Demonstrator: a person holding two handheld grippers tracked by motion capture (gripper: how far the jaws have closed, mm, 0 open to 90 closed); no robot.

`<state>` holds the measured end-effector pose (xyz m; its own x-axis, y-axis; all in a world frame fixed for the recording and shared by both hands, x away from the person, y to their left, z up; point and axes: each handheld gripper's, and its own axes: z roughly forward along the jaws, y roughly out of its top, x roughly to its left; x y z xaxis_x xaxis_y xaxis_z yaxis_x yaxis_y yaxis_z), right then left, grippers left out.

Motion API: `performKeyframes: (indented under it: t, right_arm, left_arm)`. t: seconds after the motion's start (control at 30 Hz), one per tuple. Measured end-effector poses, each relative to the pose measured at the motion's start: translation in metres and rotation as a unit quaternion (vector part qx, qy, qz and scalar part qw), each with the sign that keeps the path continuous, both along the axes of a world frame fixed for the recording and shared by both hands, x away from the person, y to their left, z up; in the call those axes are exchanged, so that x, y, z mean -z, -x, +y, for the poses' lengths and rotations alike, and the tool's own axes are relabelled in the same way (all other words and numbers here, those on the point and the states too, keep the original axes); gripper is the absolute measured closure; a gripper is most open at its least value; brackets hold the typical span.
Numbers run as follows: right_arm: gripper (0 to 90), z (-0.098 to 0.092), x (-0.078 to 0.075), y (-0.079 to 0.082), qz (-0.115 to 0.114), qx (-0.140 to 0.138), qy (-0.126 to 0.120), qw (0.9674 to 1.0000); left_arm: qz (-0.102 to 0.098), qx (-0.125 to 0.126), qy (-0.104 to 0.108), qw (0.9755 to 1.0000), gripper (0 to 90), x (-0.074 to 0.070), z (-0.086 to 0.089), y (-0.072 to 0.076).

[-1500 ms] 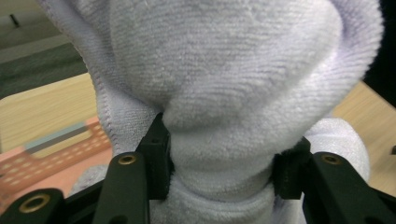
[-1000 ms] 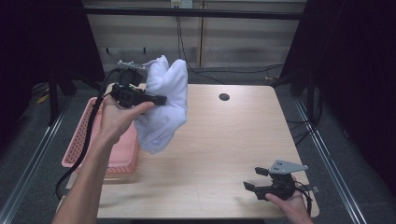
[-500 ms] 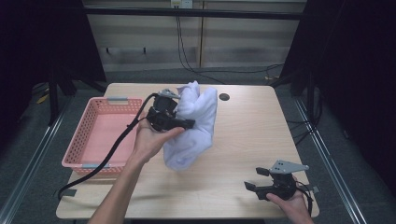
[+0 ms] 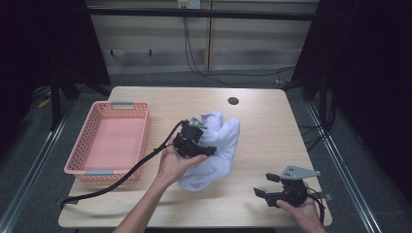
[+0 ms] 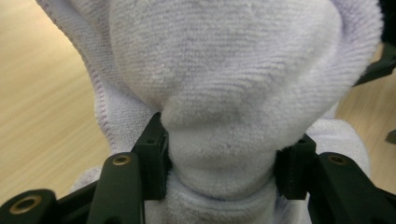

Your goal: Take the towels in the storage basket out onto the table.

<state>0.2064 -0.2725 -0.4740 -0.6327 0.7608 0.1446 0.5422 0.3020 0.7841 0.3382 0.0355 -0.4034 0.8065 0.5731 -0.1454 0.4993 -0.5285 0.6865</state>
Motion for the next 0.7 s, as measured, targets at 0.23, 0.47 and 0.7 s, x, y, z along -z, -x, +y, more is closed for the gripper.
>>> performKeyframes:
  t: [0.23, 0.47, 0.7]
  right_arm:
    - [25.0, 0.002, 0.001, -0.002, 0.002, 0.000, 0.002, 1.0000]
    - [25.0, 0.008, 0.002, -0.008, -0.003, -0.004, 0.008, 1.0000]
    - [24.9, 0.018, -0.005, -0.016, -0.013, -0.012, 0.013, 0.9998]
  left_arm:
    - [0.013, 0.001, -0.013, 0.9998, 44.8, 0.035, -0.013, 0.002]
    - [0.017, 0.013, -0.013, 0.9997, 39.5, 0.057, -0.020, 0.005]
    - [0.029, 0.026, 0.010, 0.9992, 29.0, 0.062, -0.007, 0.001]
